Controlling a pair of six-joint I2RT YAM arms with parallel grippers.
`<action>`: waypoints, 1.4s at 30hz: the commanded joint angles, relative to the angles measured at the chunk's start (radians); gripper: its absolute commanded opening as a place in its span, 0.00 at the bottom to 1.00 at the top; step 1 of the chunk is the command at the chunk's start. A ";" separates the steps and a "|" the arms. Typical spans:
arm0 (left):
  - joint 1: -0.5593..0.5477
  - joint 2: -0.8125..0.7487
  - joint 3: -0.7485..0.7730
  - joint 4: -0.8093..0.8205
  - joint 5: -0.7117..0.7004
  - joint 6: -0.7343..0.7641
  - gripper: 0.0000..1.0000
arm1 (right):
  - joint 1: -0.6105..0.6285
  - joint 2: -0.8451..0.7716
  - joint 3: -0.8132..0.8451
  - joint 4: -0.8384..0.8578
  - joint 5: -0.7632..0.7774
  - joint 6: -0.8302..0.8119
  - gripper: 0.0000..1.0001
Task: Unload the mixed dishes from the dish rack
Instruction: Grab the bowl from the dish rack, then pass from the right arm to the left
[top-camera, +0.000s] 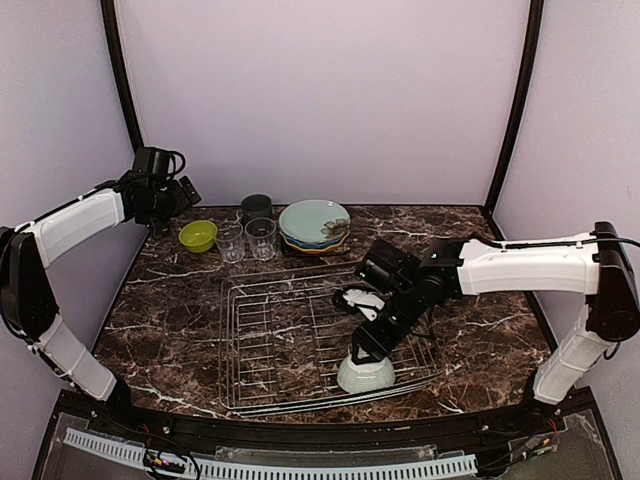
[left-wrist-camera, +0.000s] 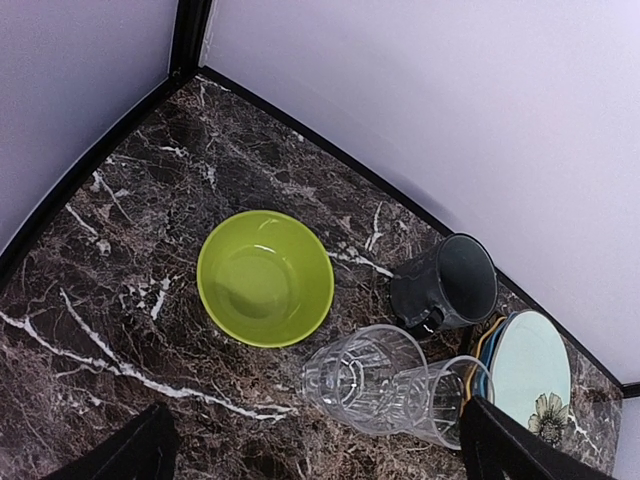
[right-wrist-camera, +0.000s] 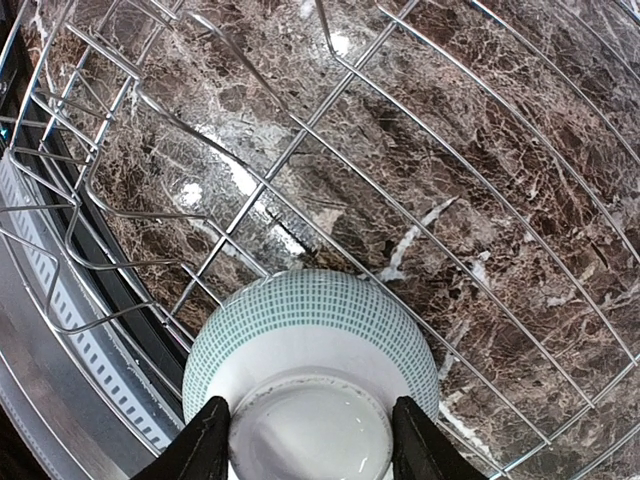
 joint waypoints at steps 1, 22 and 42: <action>-0.006 -0.027 -0.023 0.010 -0.019 0.002 0.99 | 0.003 -0.007 0.024 -0.027 0.016 -0.006 0.49; -0.085 -0.187 -0.218 0.374 0.076 0.270 0.99 | -0.075 -0.058 0.084 0.012 -0.039 -0.032 0.39; -0.596 -0.315 -0.683 1.076 0.129 1.075 0.99 | -0.268 -0.140 0.052 0.134 -0.209 -0.039 0.34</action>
